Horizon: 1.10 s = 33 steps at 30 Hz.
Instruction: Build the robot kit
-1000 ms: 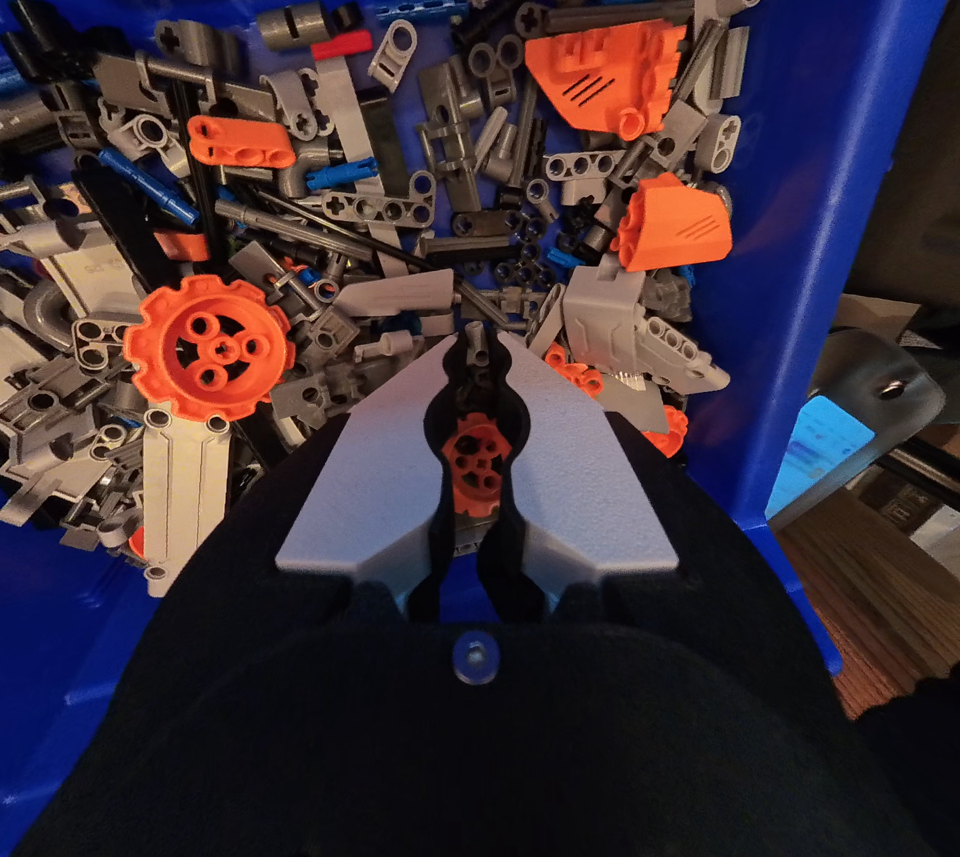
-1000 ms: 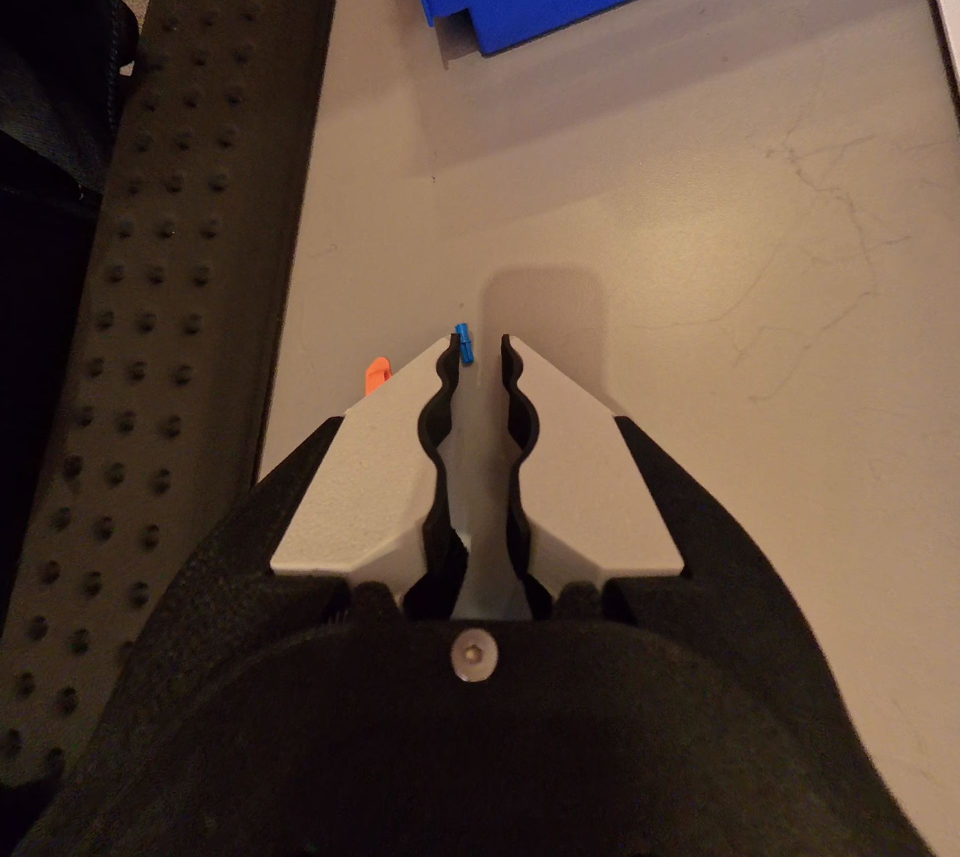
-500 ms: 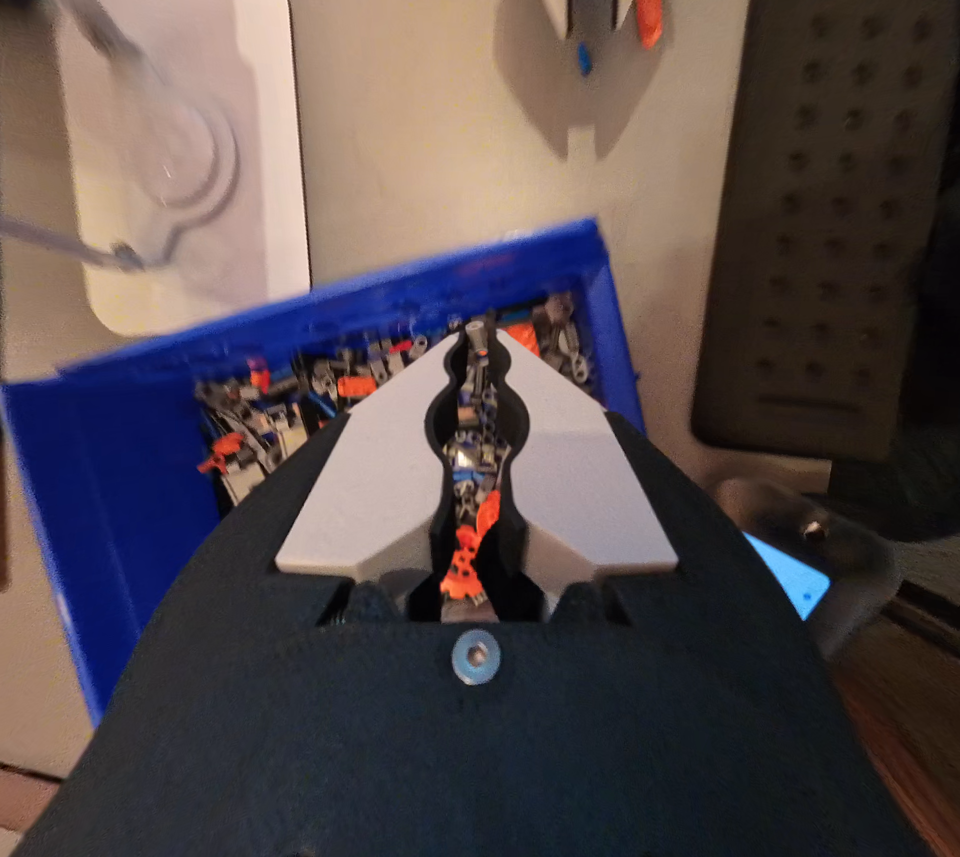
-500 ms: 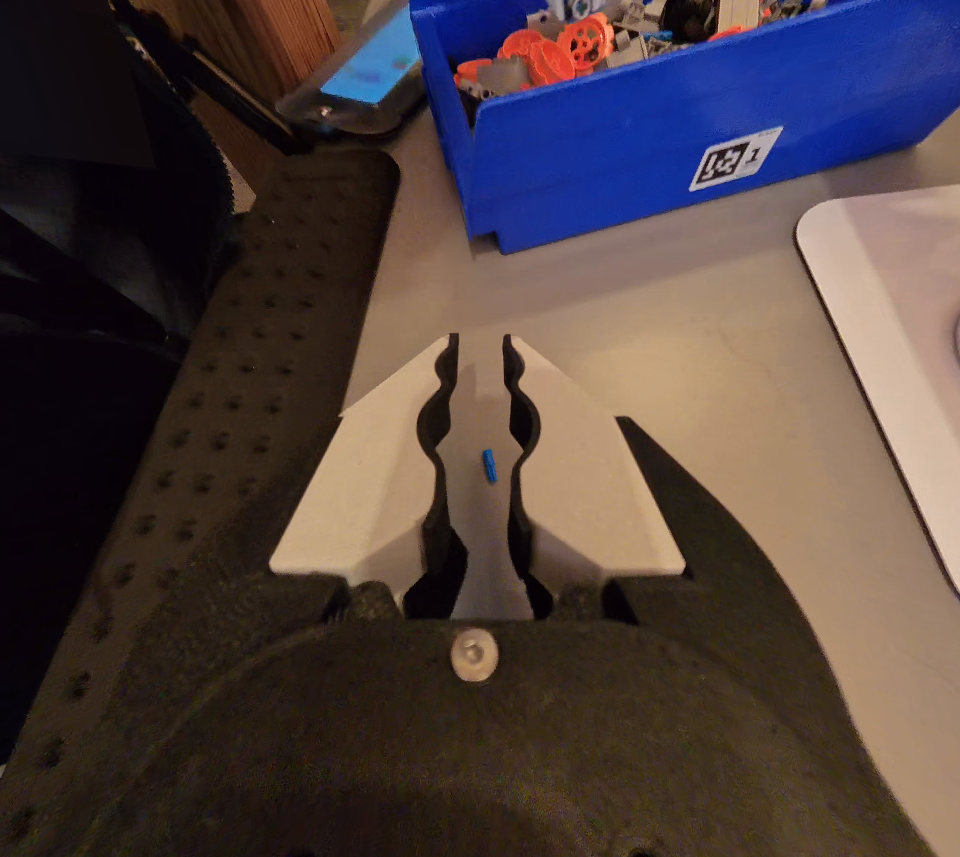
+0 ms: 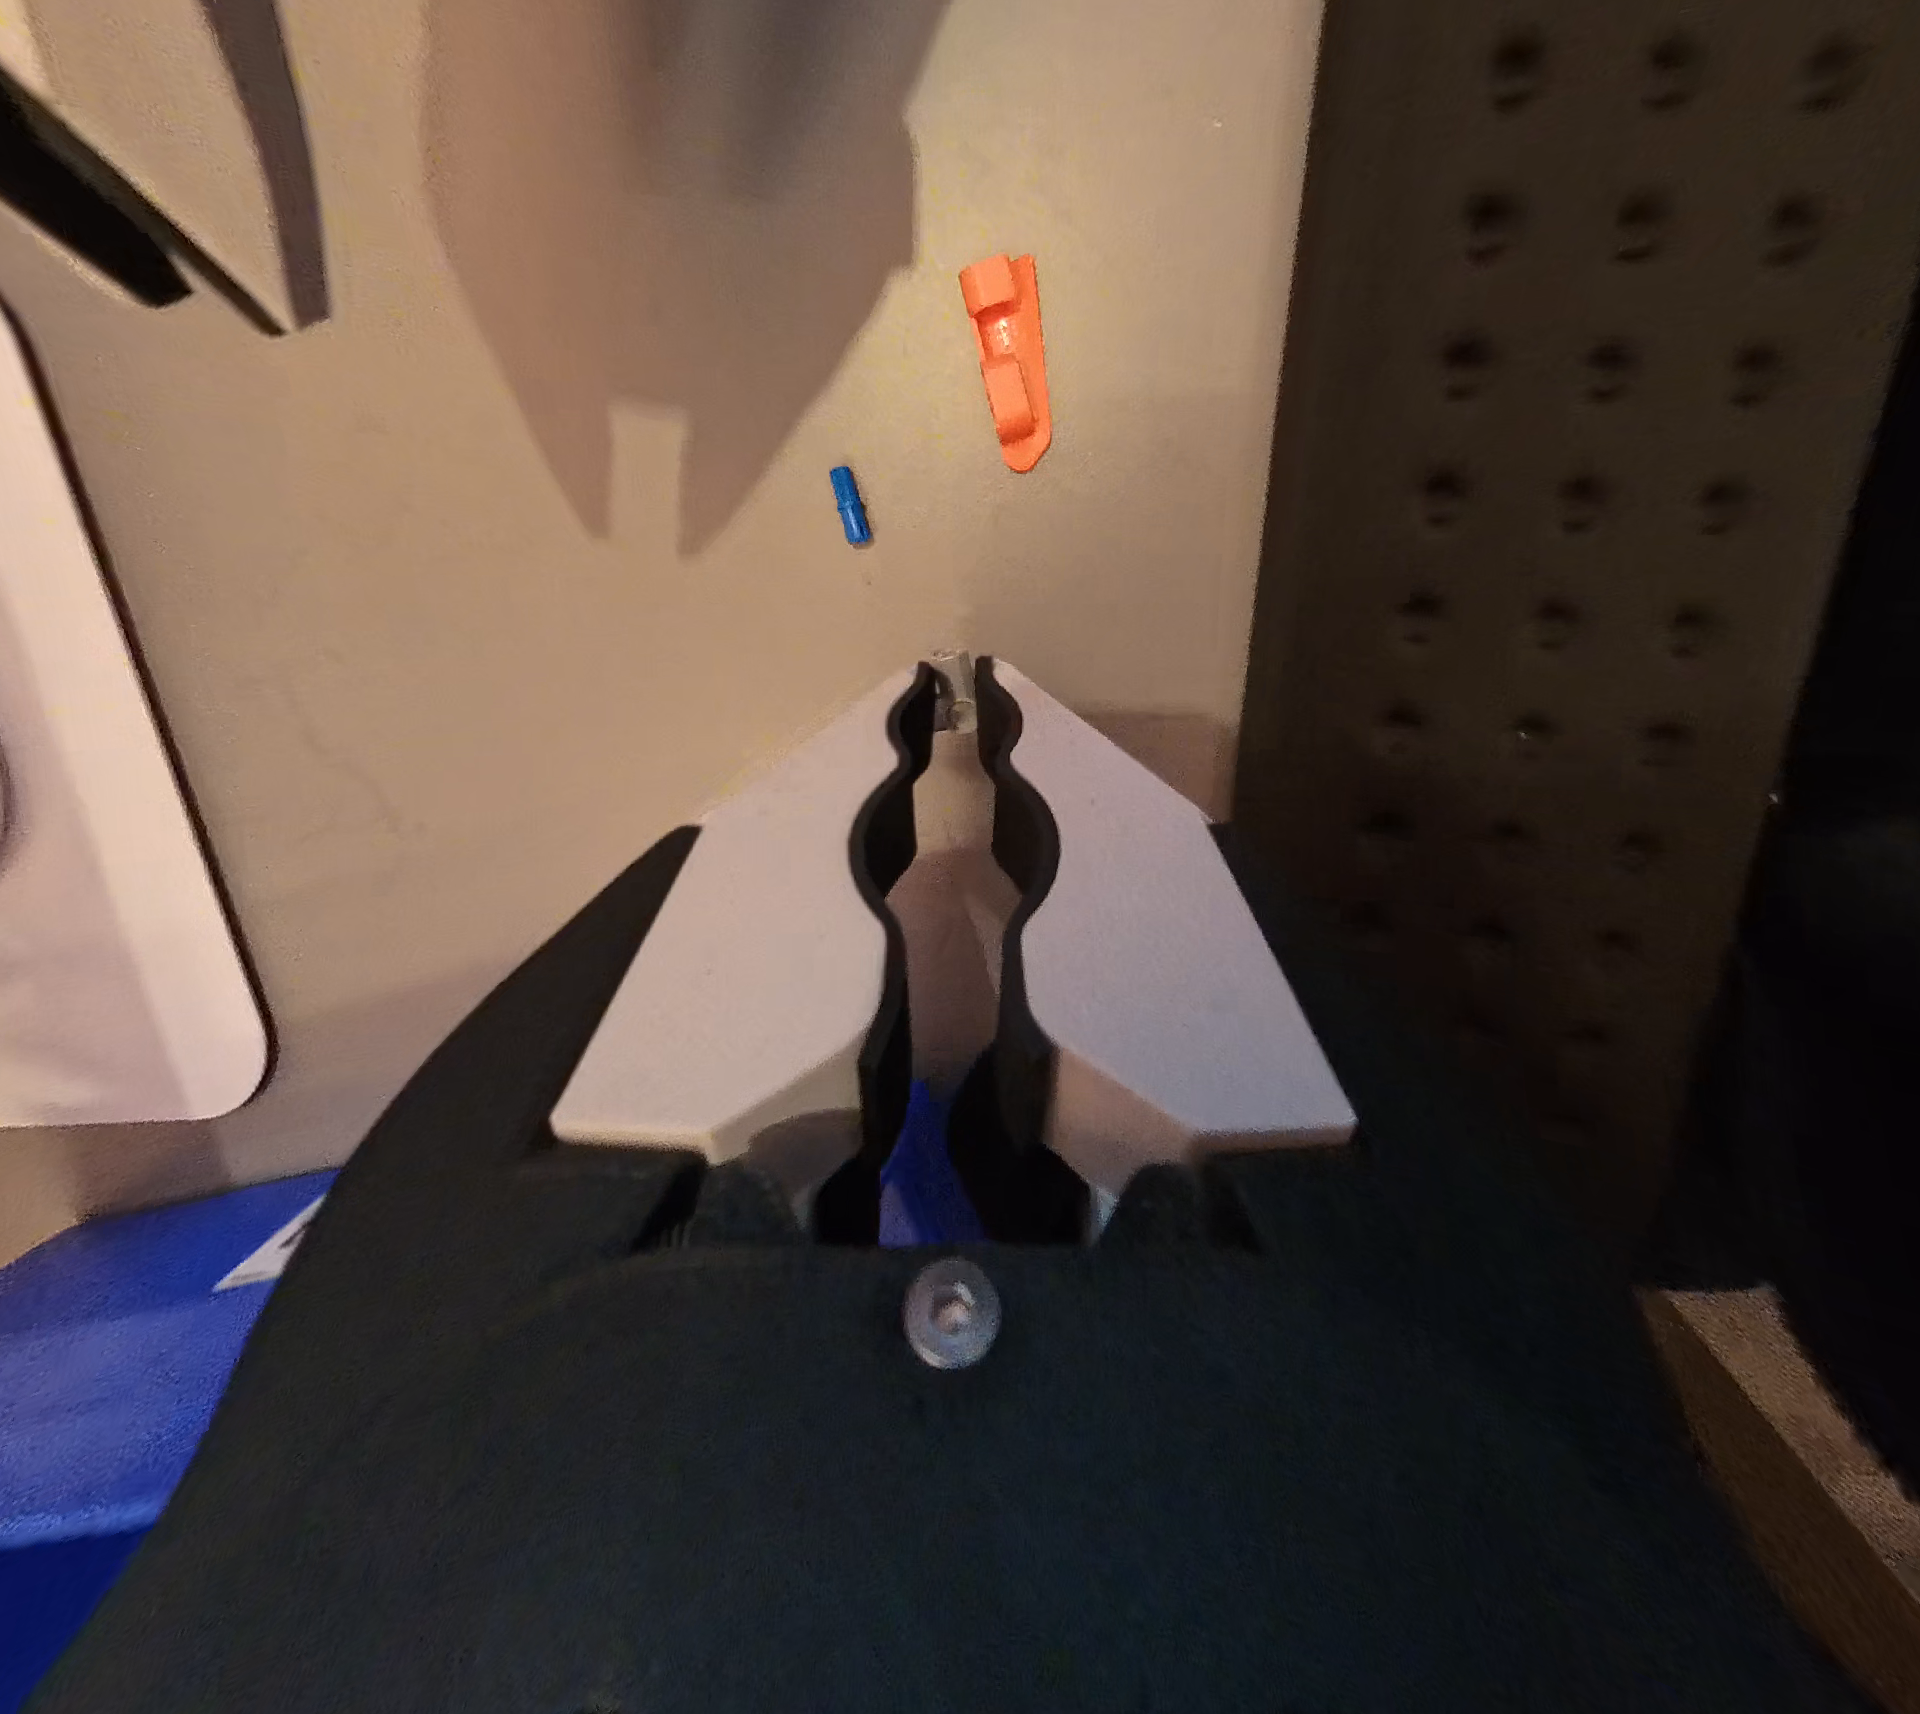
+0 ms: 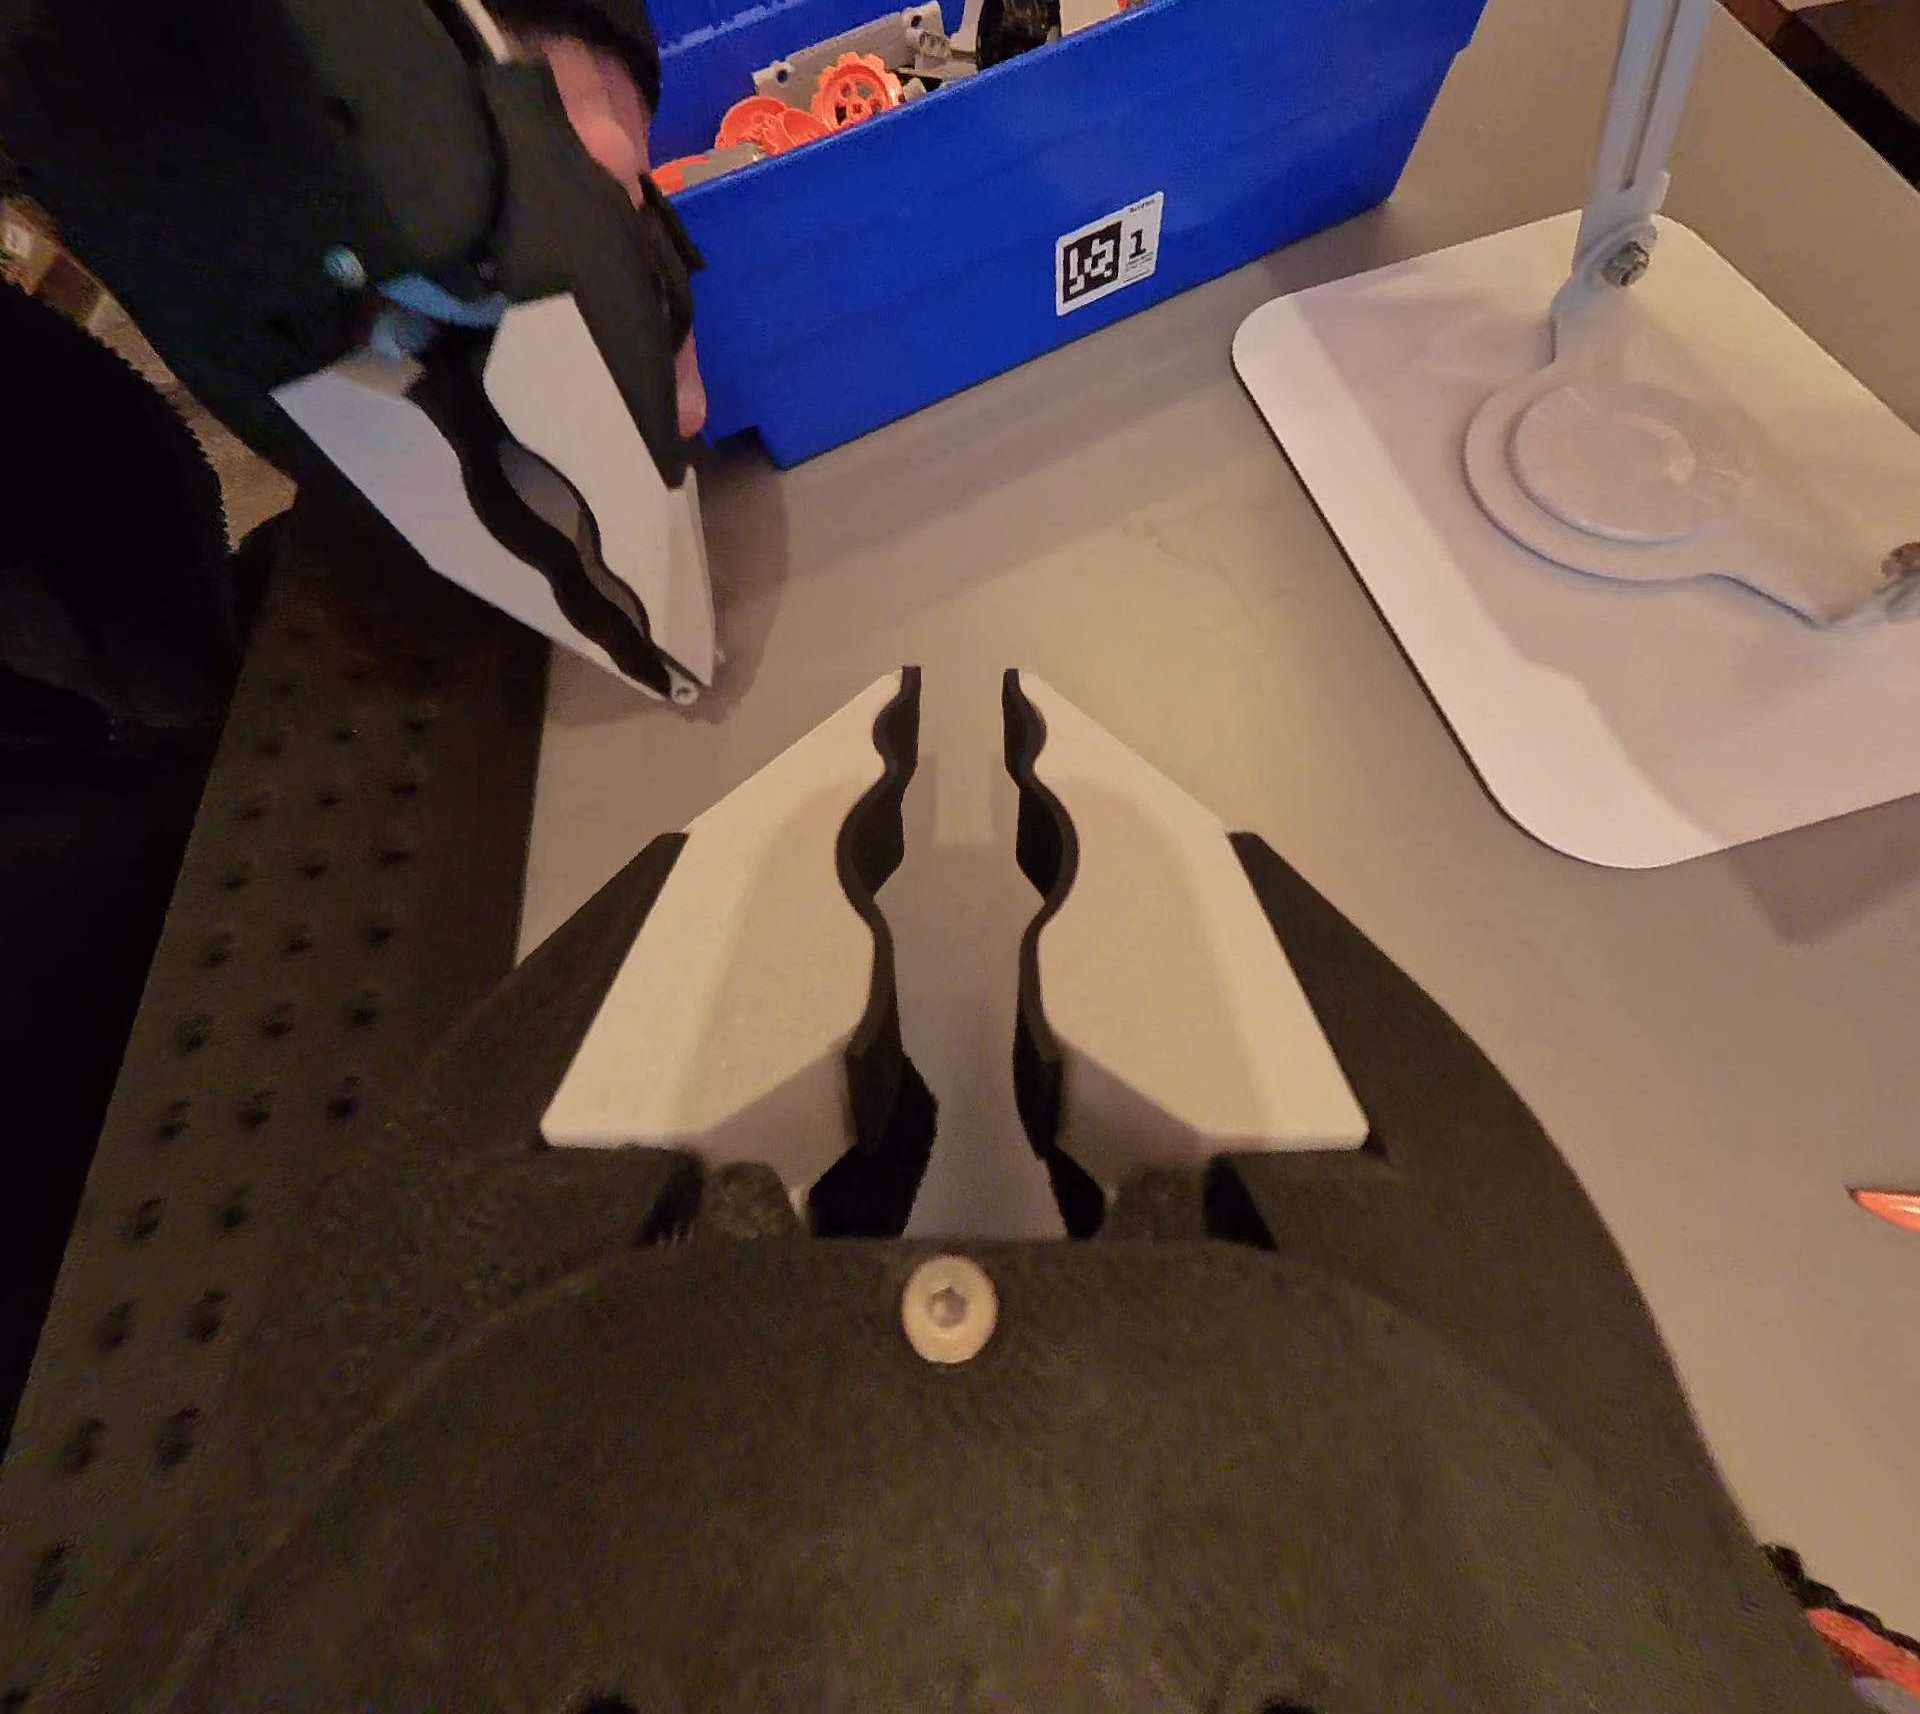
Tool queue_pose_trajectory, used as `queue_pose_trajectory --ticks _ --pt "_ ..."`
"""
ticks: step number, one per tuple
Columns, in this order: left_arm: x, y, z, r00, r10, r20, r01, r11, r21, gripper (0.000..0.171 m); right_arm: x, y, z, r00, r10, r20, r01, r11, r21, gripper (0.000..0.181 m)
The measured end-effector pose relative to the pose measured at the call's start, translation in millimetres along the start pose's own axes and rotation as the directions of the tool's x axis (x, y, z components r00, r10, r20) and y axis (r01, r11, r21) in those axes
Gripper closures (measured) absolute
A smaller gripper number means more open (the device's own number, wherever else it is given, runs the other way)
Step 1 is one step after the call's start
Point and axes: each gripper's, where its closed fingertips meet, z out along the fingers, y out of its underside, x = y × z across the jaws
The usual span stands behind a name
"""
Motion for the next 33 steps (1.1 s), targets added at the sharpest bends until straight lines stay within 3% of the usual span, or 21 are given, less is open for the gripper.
queue_pose_trajectory --ticks 3,6,12,15,18,21,25,28,33 --pt "7 -1 14 0.999 -0.037 -0.028 0.036 0.999 -0.012 0.166 -3 -2 0 1.000 0.000 0.011 0.000 1.000 0.008 0.168" --pt "12 -4 17 0.994 -0.082 -0.074 0.083 0.996 0.010 0.154 -4 -2 0 1.000 -0.002 0.017 0.002 1.000 0.009 0.167" --pt "2 -16 -31 0.988 -0.114 -0.105 0.128 0.982 0.140 0.147 -1 -1 -1 1.000 0.014 0.019 -0.014 1.000 0.013 0.167" --pt "-8 -5 -49 0.994 -0.092 -0.052 0.099 0.987 0.130 0.143 0 3 2 1.000 0.019 0.022 -0.019 1.000 0.000 0.168" --pt "-17 1 -65 0.986 -0.150 -0.077 0.161 0.971 0.175 0.149 -2 3 3 0.999 0.022 0.032 -0.022 1.000 0.000 0.168" --pt "-18 -1 -50 0.986 -0.161 -0.032 0.164 0.974 0.155 0.149 -22 0 8 0.989 0.033 0.143 -0.034 0.999 0.003 0.167" --pt "-27 -19 -44 0.975 -0.222 -0.033 0.222 0.935 0.276 0.143 -47 -8 15 0.946 0.123 0.299 -0.136 0.990 0.023 0.163" --pt "-34 -21 -43 0.976 -0.217 0.022 0.201 0.932 0.302 0.135 -42 -8 23 0.929 0.222 0.296 -0.236 0.972 0.011 0.155" --pt "-33 -37 -45 0.976 -0.218 0.010 0.200 0.912 0.358 0.127 -39 -7 31 0.904 0.310 0.293 -0.324 0.946 -0.002 0.153"
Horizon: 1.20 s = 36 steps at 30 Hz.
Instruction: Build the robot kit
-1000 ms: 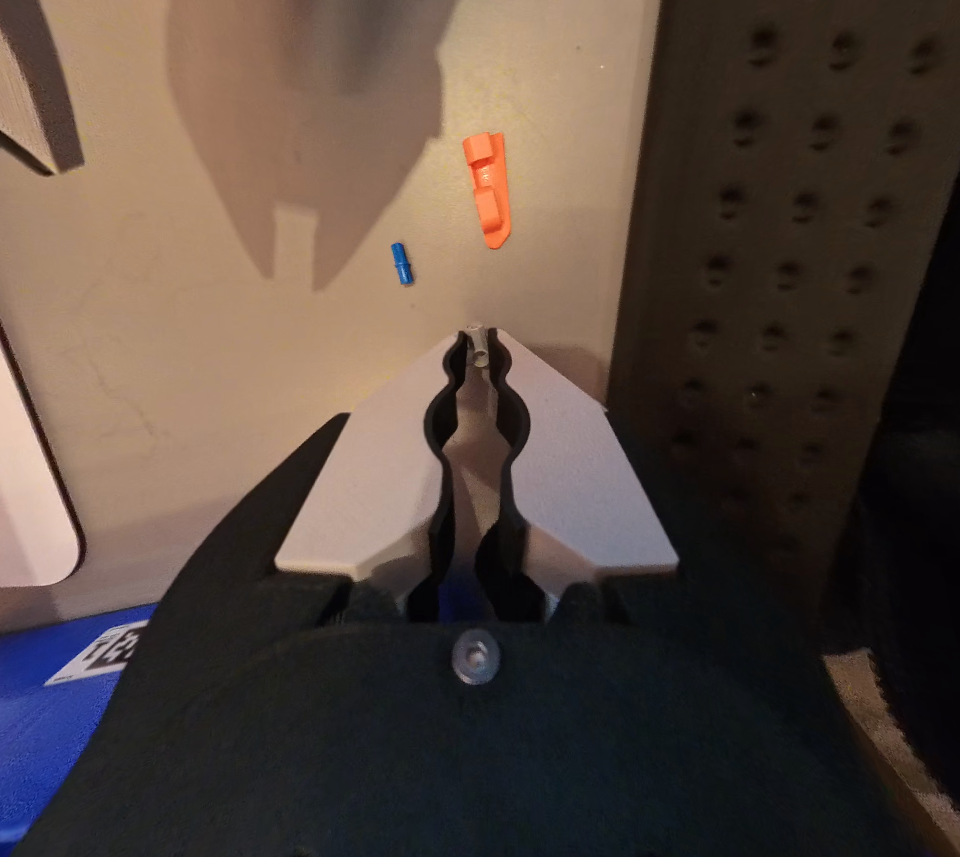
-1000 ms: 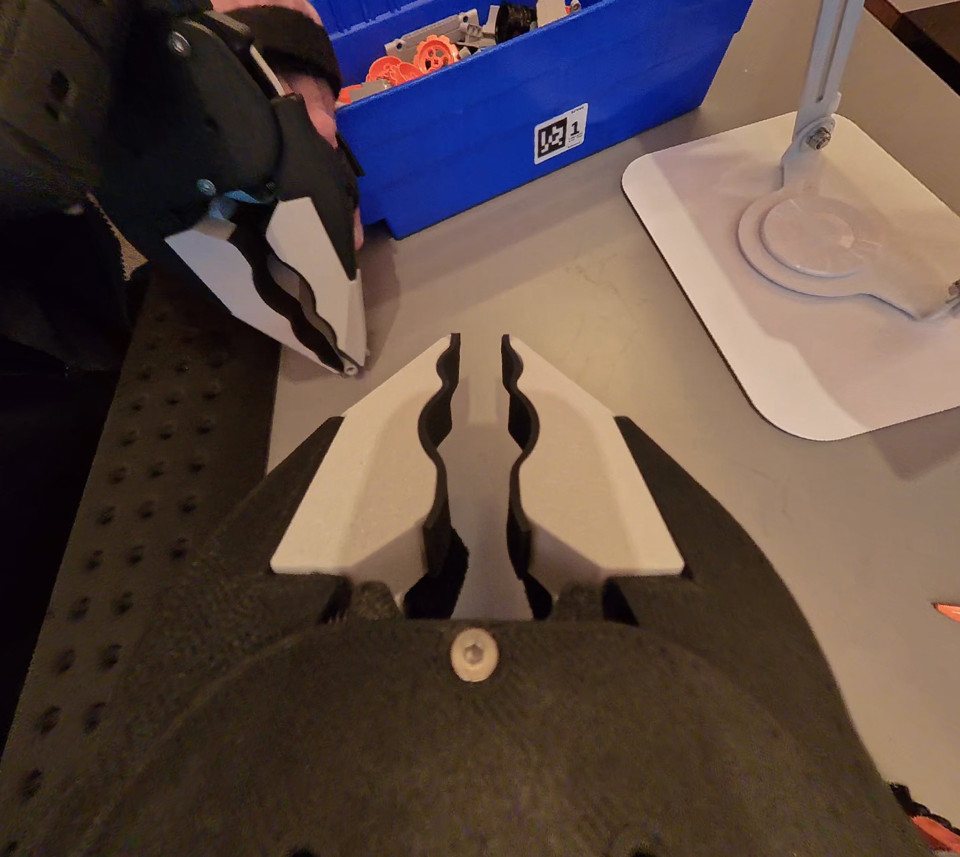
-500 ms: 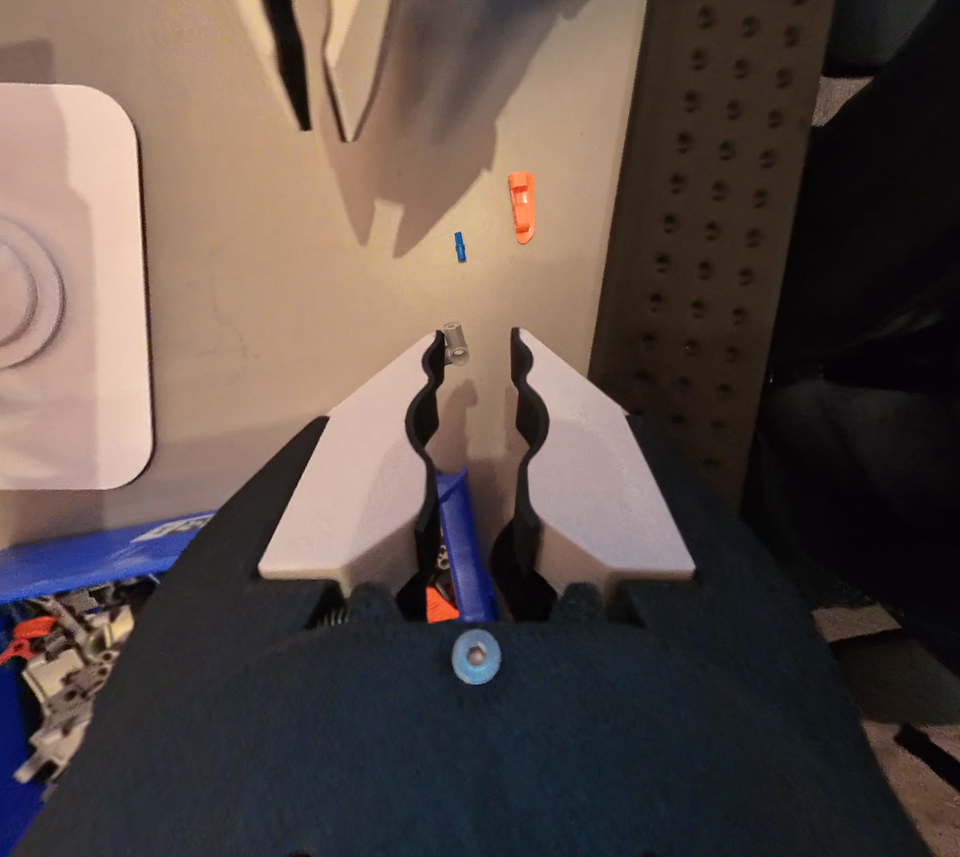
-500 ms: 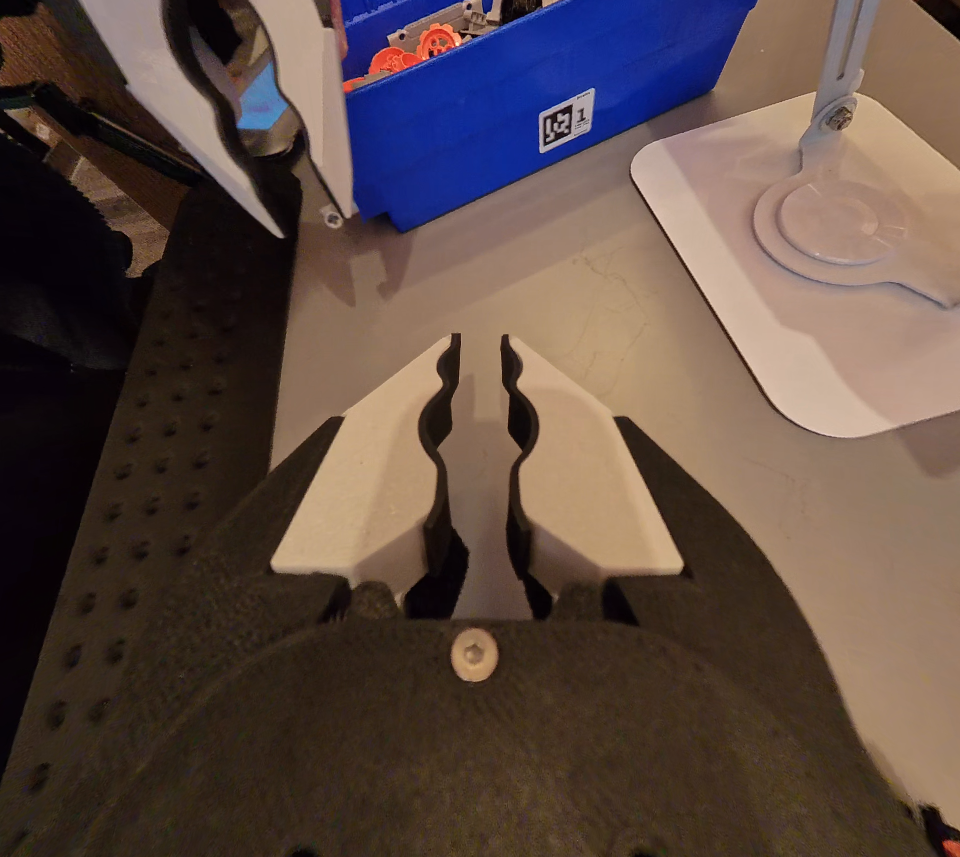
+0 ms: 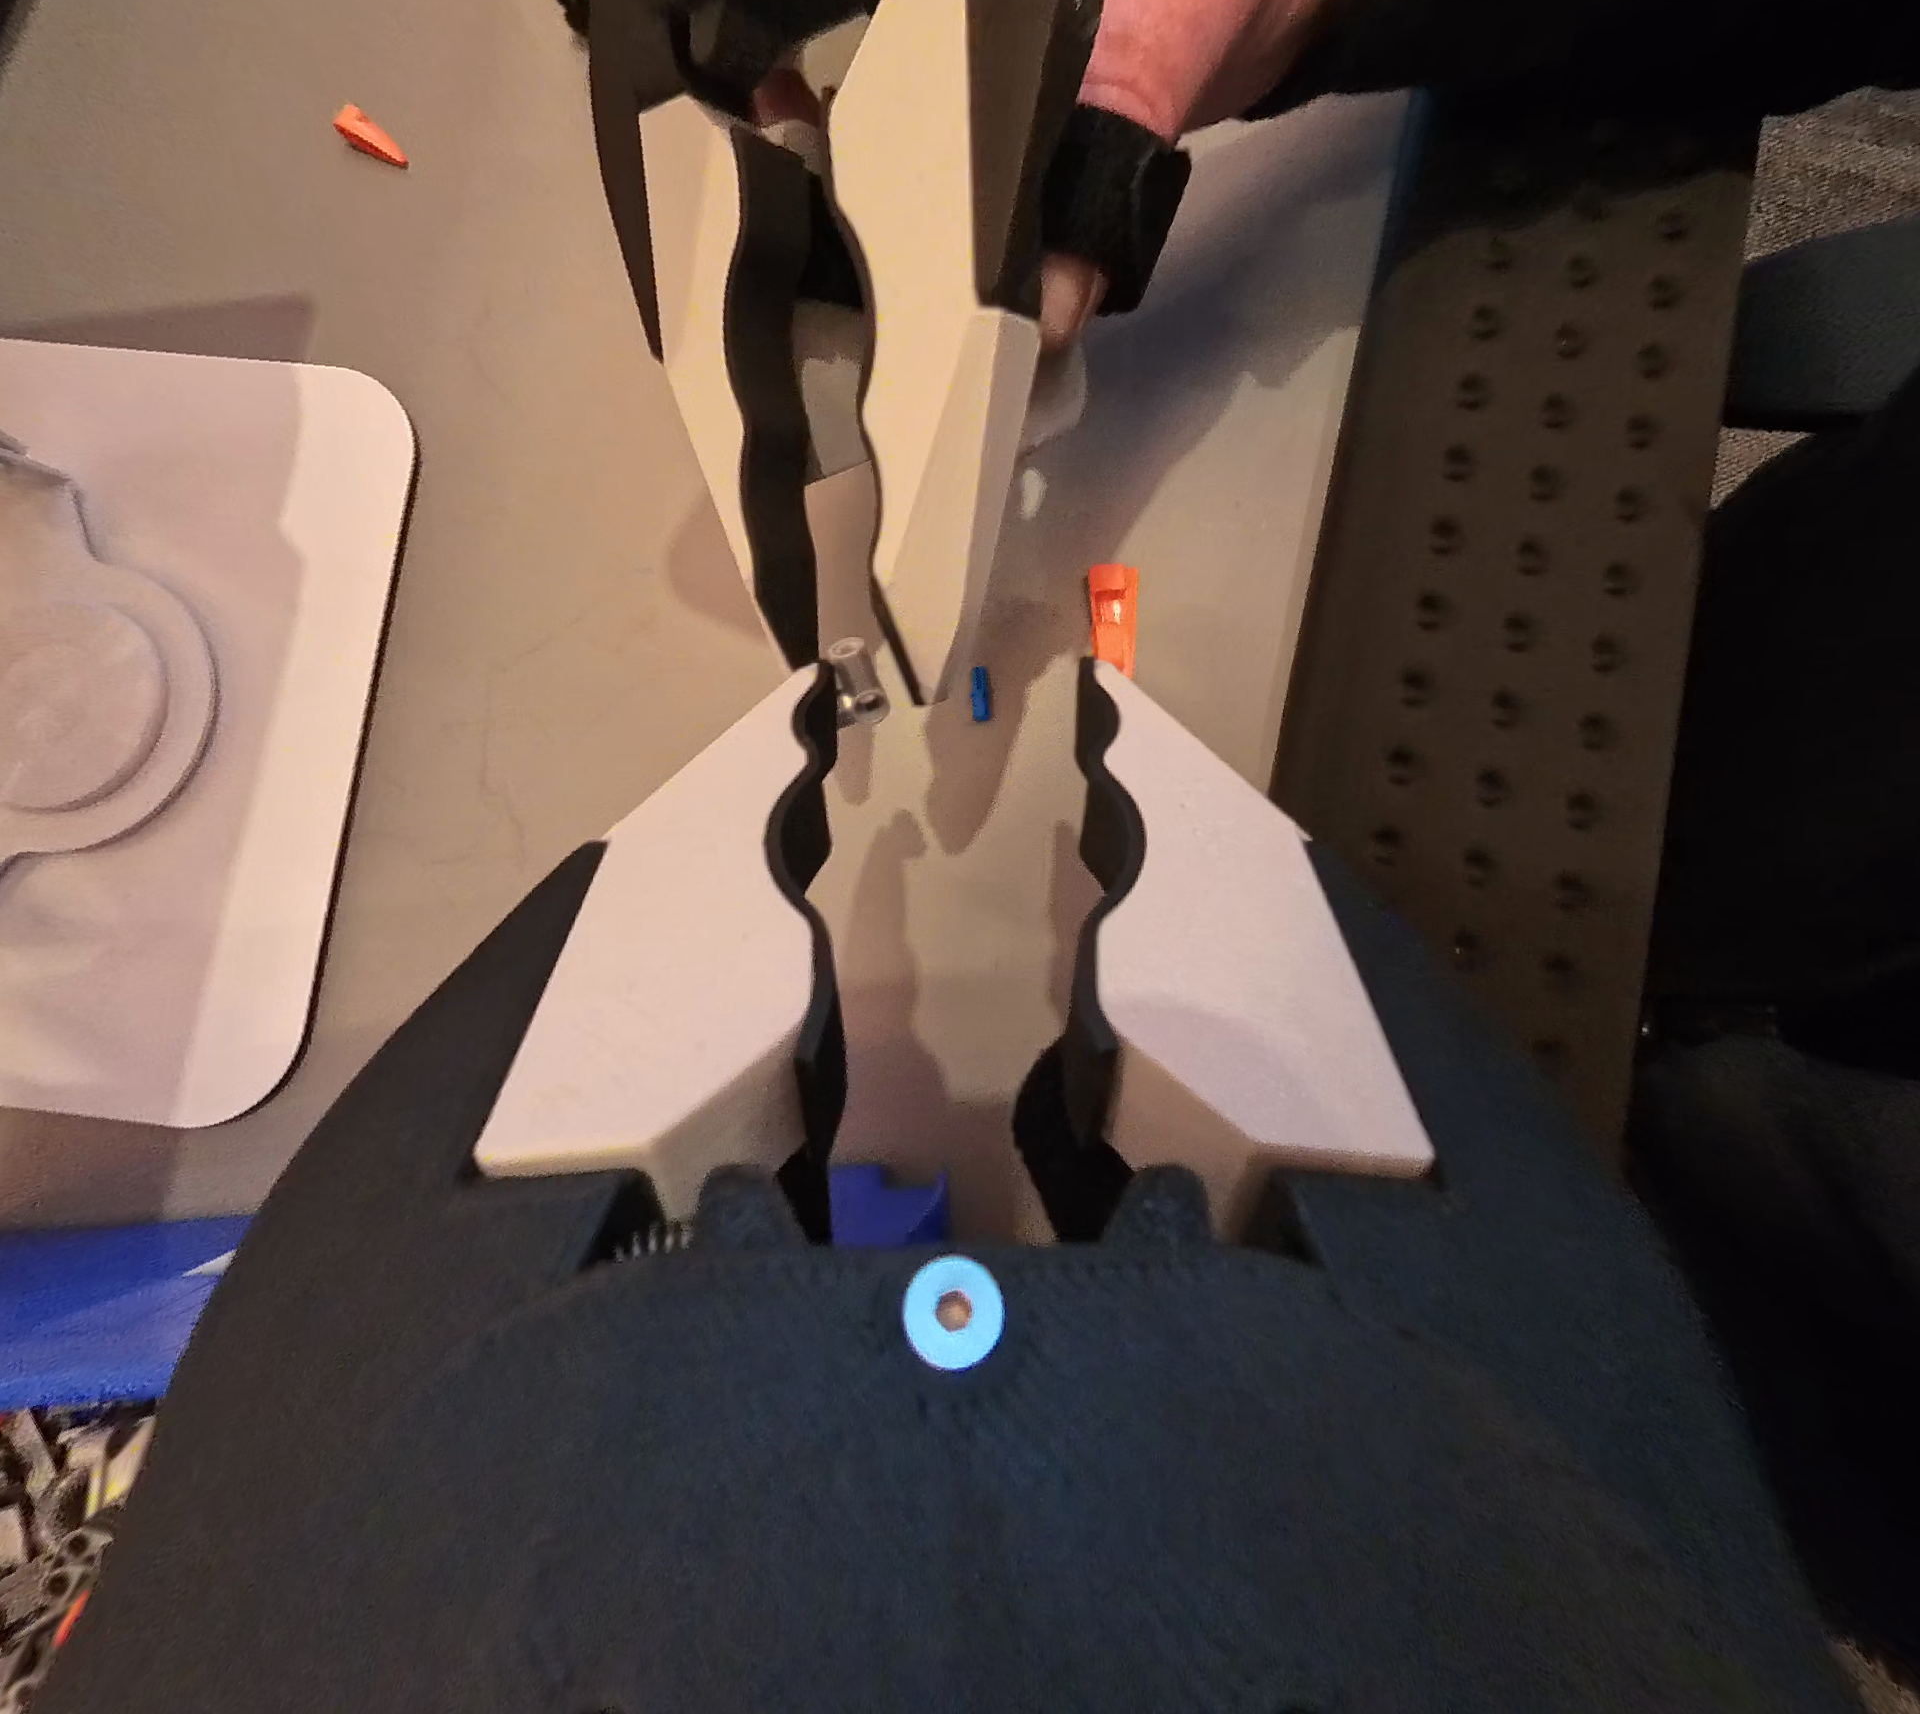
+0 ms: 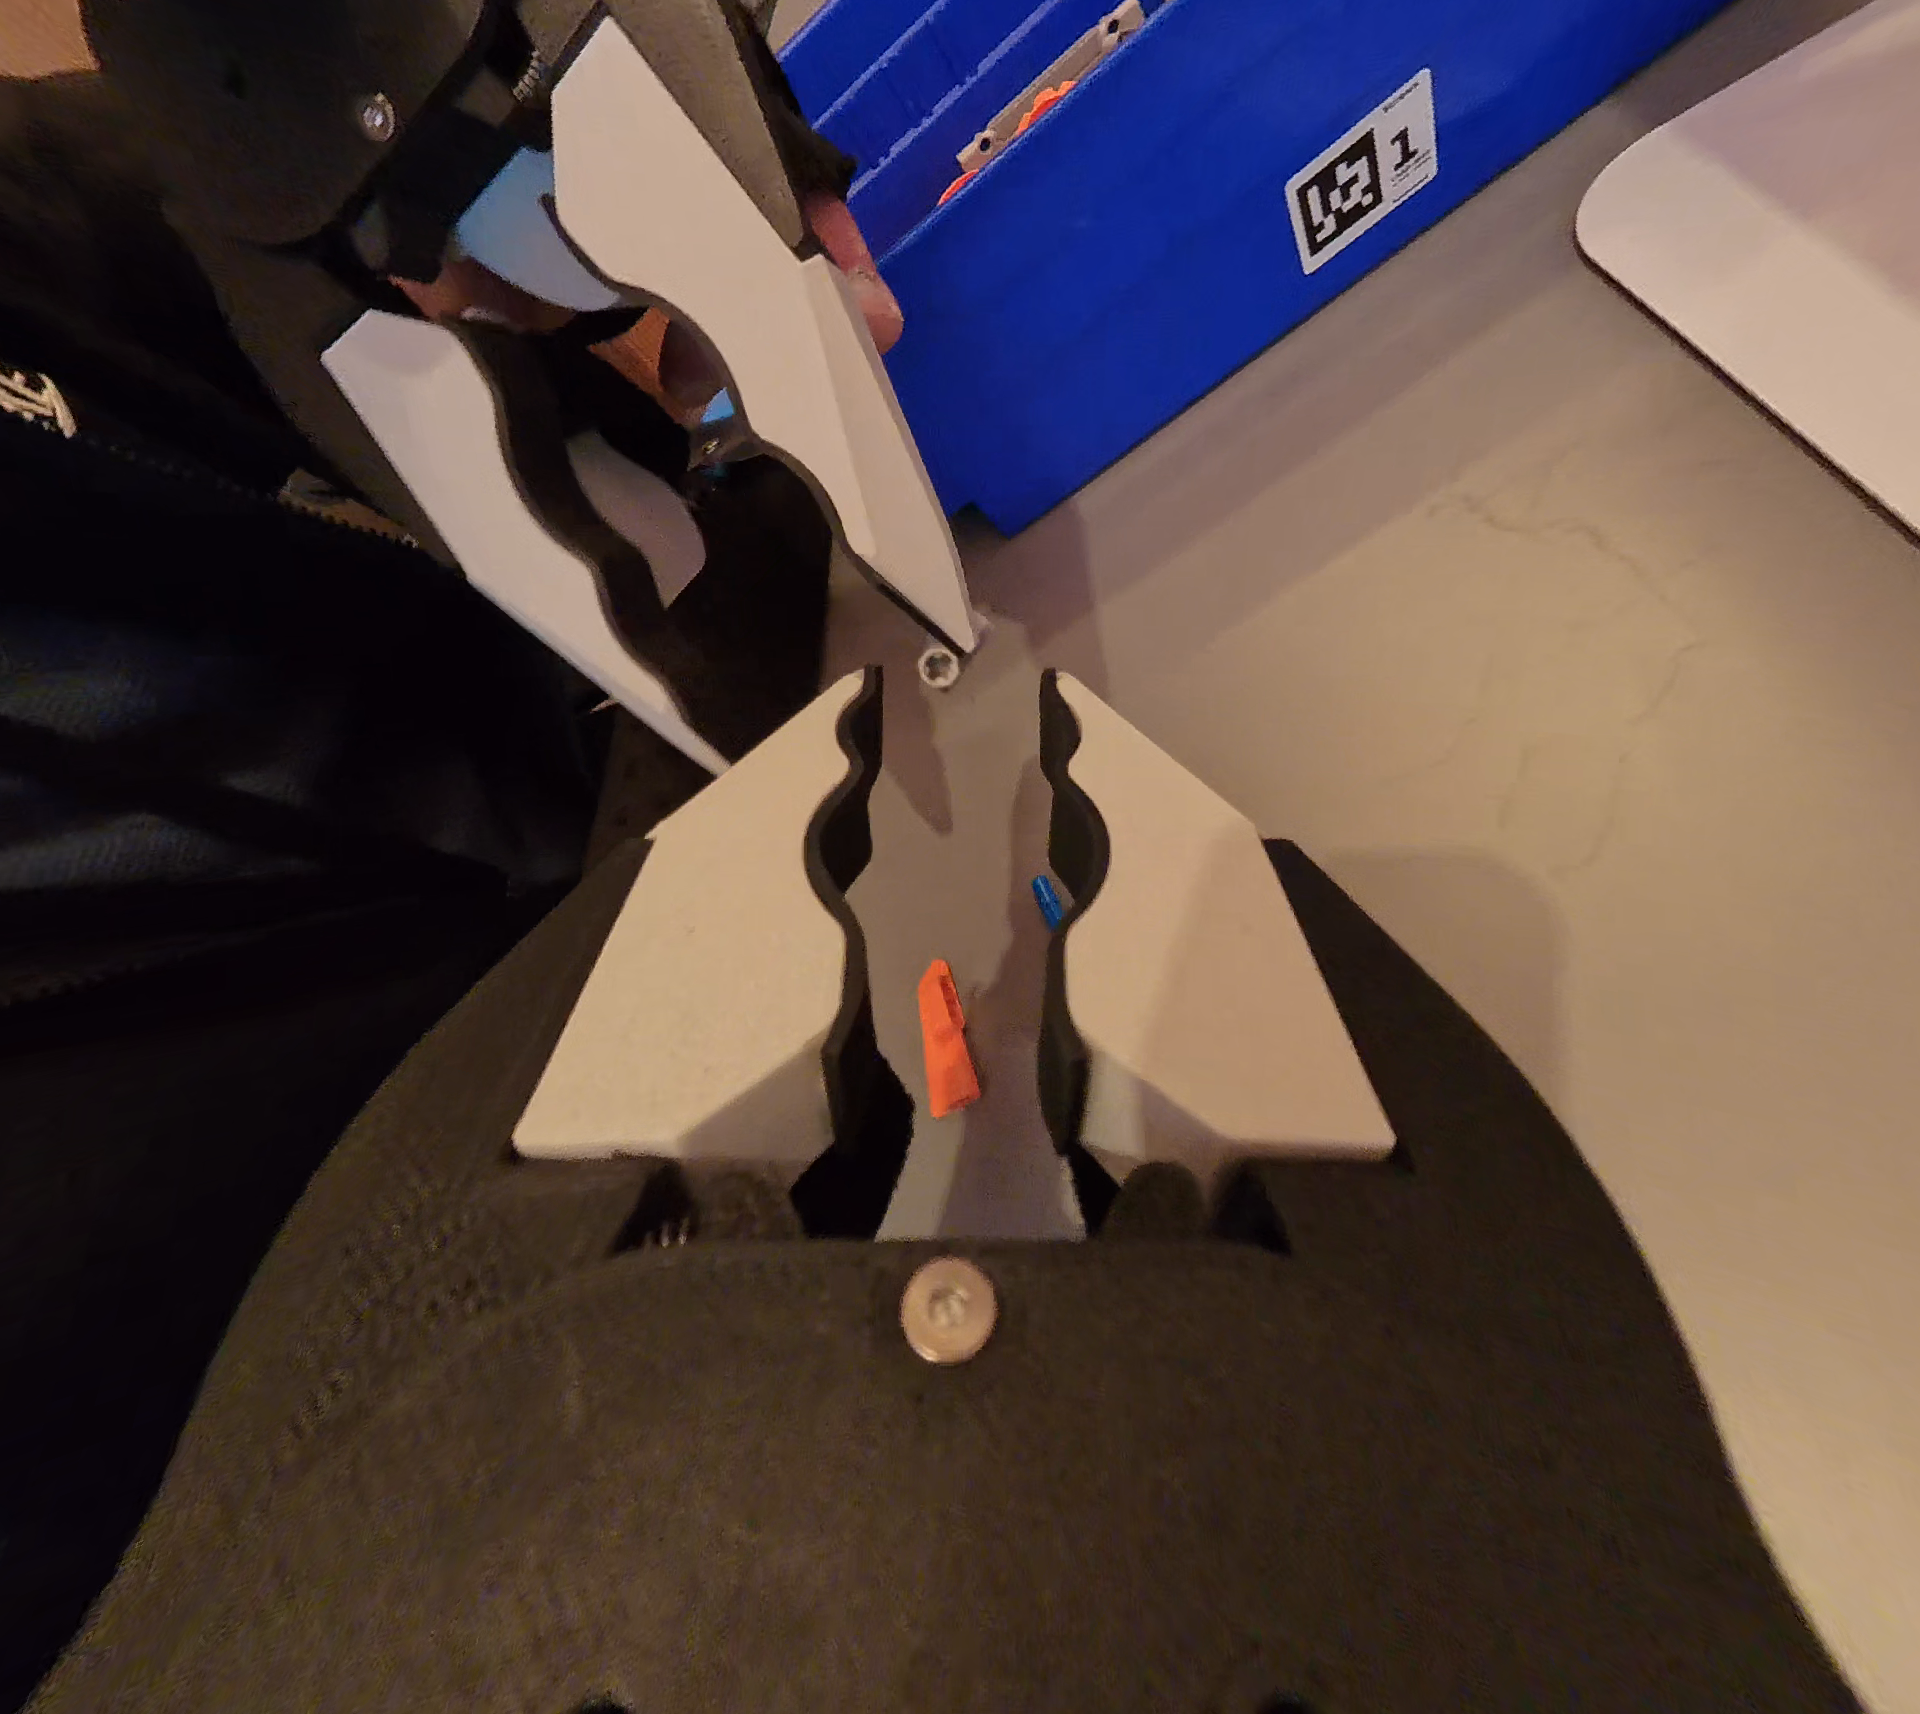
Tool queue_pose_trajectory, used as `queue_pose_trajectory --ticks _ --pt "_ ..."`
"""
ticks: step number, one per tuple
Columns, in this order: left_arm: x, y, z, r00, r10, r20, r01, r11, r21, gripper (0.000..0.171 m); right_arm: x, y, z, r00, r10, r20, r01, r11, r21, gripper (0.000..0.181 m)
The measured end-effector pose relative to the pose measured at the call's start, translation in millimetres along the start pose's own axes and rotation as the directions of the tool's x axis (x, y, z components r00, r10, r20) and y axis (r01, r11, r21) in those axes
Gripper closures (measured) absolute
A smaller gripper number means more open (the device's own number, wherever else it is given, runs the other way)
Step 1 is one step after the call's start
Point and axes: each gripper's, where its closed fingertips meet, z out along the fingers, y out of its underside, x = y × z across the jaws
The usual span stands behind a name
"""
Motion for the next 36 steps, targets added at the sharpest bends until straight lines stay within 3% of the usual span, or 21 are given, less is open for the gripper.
queue_pose_trajectory --ticks 3,8,15,17,26,32,36 --pt "4 -3 6 1.000 -0.006 -0.016 0.006 1.000 0.007 0.121 1 -5 -2 1.000 0.023 0.000 -0.023 0.999 0.039 0.170" --pt "2 -6 3 0.999 -0.022 -0.023 0.023 0.999 0.030 0.120 0 -1 -7 1.000 0.014 0.001 -0.014 1.000 0.013 0.181" --pt "-36 14 -51 0.998 0.004 0.064 -0.001 0.999 -0.050 0.122 25 -5 -34 0.991 0.003 -0.131 0.001 0.999 0.033 0.177" --pt "-48 30 -70 0.997 0.002 0.078 0.007 0.993 -0.116 0.118 31 -5 -39 0.988 0.008 -0.157 -0.001 0.999 0.041 0.174" --pt "-92 125 -135 0.992 -0.045 0.120 0.086 0.930 -0.357 0.131 36 -2 -37 0.988 -0.005 -0.157 0.010 0.999 0.033 0.172" --pt "-100 184 -129 0.990 -0.119 0.081 0.144 0.870 -0.472 0.146 38 1 -34 0.988 -0.010 -0.152 0.014 1.000 0.026 0.172" --pt "-91 204 -110 0.993 -0.117 0.023 0.110 0.828 -0.550 0.152 40 2 -33 0.989 -0.008 -0.148 0.011 1.000 0.023 0.172"
